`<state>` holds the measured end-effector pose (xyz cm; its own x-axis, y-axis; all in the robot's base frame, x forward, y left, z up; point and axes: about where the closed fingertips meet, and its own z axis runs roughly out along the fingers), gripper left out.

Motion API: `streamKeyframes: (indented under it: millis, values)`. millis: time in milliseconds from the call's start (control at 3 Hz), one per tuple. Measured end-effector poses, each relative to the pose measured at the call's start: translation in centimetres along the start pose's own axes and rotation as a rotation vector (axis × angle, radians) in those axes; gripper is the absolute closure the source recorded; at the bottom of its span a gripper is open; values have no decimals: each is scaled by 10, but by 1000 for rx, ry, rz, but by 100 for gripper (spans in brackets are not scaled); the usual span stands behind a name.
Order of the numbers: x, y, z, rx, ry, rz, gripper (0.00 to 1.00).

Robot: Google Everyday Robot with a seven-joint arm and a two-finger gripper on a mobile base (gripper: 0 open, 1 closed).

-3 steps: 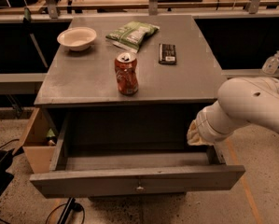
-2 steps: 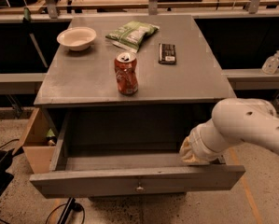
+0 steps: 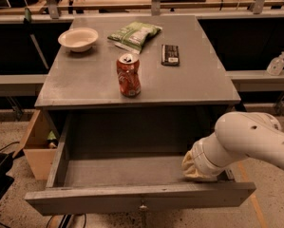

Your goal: Open top drawer

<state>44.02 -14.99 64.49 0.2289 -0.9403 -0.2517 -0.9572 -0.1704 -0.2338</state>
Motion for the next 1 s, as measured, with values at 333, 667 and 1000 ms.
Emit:
streamKeyframes:
  millis: [333,667,1000]
  values:
    - [0,43,-11,-28,26,6,100]
    - [1,54,-14,-40,36,5,100]
    - [-5,100,-29,-103,68,-20,100]
